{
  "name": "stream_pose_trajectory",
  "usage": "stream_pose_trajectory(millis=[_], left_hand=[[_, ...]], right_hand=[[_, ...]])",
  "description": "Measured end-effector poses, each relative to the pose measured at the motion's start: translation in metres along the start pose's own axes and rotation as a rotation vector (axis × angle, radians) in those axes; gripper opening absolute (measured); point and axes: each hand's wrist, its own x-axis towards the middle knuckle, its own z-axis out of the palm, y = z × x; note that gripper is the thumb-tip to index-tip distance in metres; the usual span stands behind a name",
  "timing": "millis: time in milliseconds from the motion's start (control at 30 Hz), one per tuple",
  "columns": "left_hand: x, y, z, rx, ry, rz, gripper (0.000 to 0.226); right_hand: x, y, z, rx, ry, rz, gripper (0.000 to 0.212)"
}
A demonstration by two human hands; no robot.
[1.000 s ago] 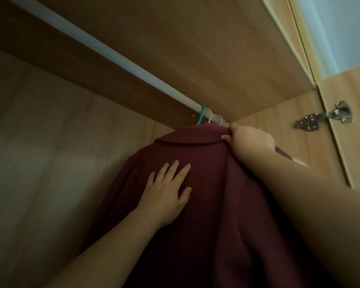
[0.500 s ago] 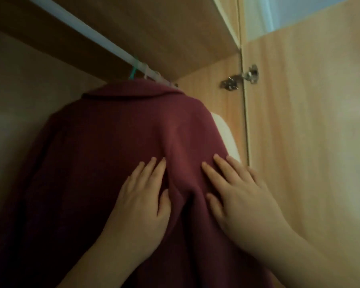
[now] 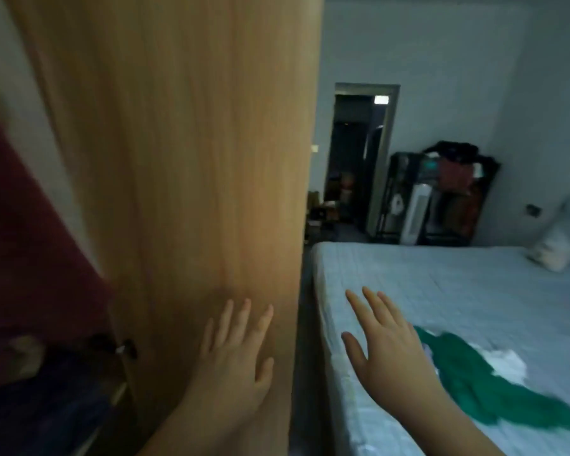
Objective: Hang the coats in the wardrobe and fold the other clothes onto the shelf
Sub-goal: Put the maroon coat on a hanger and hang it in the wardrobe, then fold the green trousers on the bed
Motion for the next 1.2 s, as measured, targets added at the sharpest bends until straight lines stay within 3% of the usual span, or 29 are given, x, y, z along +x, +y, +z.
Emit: stream_pose_trajectory(millis=[233,533,867,1200], left_hand=[[-0.003,0.188,0.129,-0.054,-0.277,0.233,0.079],[0.015,0.330,0.230,-0.017,-0.472,0.451,0.072],[0.114,0.401,0.343,-0.061,-0.570,0.498,0.069],[0.305,0.438,0.472,-0.043,-0.695,0.405,0.076]], right_hand=[[-0.136,0.183,-0.008,-0.094,-0.169,0.300,0.065],[-0.215,0.309,-0.017,-0.051,-0.288,0.609,0.065],[-0.184,0.426,0.037,-0.038,-0.387,0.739,0.063],[-0.057,0.584,0.156,0.022,-0.653,0.686,0.060]])
